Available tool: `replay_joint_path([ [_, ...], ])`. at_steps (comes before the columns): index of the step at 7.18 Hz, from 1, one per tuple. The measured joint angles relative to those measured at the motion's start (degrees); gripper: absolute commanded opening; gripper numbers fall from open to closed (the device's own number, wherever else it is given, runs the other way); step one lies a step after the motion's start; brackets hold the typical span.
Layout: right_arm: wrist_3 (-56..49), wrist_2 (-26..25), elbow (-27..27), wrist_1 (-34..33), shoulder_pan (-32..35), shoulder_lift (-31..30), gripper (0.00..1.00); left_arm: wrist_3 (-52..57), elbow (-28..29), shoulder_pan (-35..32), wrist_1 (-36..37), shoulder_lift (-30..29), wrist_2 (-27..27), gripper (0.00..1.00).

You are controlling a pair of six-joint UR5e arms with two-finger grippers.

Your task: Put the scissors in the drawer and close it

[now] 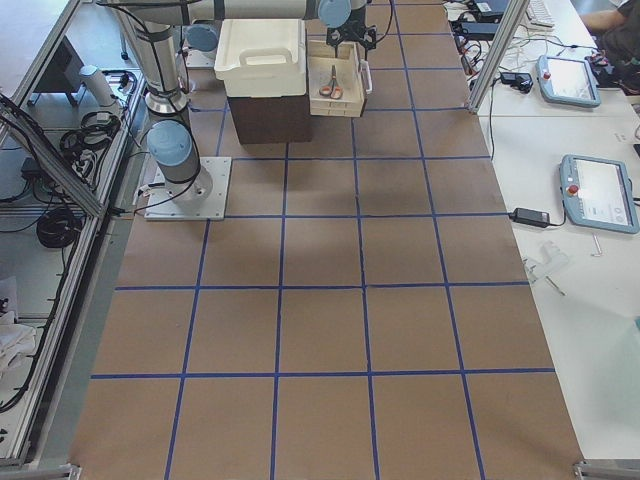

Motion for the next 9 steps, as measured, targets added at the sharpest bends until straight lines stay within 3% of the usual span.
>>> replay_joint_path([
  [2, 6.6, 0.2, -0.1, 2.1, -6.1, -3.1, 1.0, 0.0, 0.0, 0.0, 0.0, 0.0, 0.0, 1.0],
  [7, 44.1, -0.7, -0.1, 2.2, -8.9, -5.2, 1.0, 0.0, 0.0, 0.0, 0.0, 0.0, 0.0, 1.0],
  [9, 54.9, -1.5, -0.1, 5.2, -12.7, -6.1, 1.0, 0.0, 0.0, 0.0, 0.0, 0.0, 0.0, 1.0],
])
